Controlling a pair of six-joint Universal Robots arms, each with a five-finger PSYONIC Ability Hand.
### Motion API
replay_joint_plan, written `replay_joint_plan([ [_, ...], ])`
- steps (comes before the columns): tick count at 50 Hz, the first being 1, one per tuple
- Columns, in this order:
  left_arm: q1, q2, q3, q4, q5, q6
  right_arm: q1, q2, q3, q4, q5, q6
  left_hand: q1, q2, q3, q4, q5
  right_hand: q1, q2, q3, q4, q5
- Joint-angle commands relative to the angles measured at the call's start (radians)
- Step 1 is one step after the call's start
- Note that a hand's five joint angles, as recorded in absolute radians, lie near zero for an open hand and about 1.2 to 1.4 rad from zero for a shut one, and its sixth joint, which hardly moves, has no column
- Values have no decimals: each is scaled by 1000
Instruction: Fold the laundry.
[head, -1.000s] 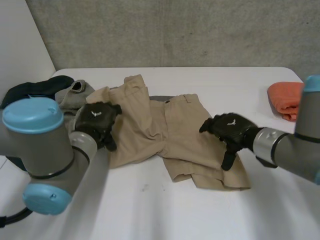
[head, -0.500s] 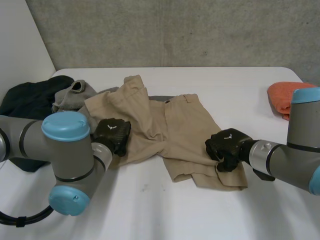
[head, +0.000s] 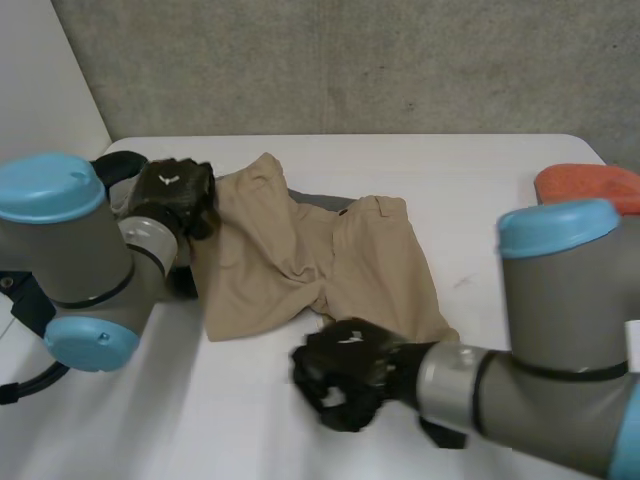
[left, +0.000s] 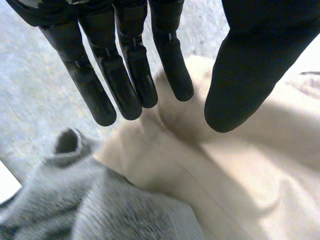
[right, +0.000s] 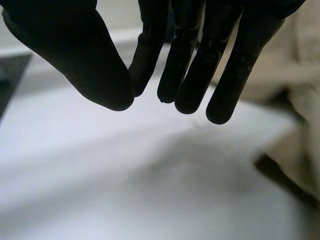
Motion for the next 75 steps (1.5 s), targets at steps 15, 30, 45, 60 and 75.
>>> replay_joint_plan([
  [15, -95, 123, -203, -1, 7, -5, -168, -71, -64, -82, 209, -89, -274, -281, -284, -280, -283, -829, -1000, -1008, -1011, -1001],
  [30, -389, -73, -151, 191, 29, 3, -441, -51, 42, -114, 184, -458, -303, -310, -314, -310, -312, -829, -1000, -1008, -1011, -1001],
  [45, -532, -288, 66, 193, 89, 4, -541, -42, 69, -193, 178, -436, -303, -310, -314, -310, -312, -829, -1000, -1008, -1011, -1001],
  [60, -541, -348, 169, 72, 69, 10, -588, -36, 63, -205, 166, -436, 530, 523, 520, 523, 521, -829, -1000, -1008, -1011, -1001],
  [75, -419, 147, 8, -7, 20, 10, -530, 102, -148, -205, 92, -300, 530, 523, 520, 523, 521, -829, -1000, -1008, -1011, -1001],
])
